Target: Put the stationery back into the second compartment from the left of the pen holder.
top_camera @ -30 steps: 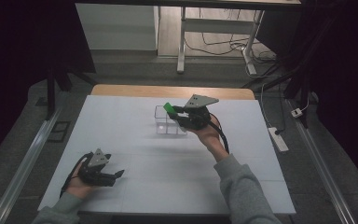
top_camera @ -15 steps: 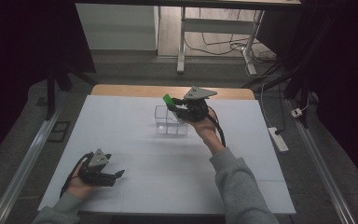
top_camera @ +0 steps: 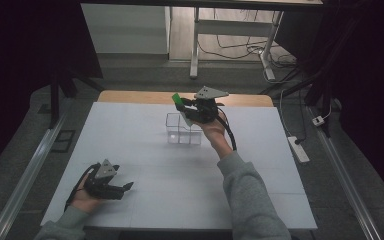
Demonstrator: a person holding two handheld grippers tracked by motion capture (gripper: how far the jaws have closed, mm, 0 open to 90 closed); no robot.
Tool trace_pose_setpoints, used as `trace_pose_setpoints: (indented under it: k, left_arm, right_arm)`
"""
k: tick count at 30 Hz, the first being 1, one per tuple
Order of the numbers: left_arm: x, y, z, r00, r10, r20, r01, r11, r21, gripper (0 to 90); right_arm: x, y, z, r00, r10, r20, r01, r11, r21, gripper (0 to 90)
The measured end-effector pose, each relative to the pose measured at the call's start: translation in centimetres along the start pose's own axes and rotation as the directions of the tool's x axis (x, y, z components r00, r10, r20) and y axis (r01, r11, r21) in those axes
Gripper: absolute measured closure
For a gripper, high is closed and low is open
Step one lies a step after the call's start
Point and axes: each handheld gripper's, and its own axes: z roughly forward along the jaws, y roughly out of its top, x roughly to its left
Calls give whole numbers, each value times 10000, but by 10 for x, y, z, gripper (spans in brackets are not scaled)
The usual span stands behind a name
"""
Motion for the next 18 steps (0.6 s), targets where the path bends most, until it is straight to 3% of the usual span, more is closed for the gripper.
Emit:
trace_pose_setpoints:
  k: [15,18]
  left_arm:
    - [1,0,0,10000,-13,6,13,10000,-1,181]
    - [1,-1,0,10000,-8,-1,8,10000,19,181]
  right_arm:
    - [-7,-8,20,9997,238,33,-237,9995,-196,657]
    - [-9,-12,20,9990,386,224,-382,9991,-183,634]
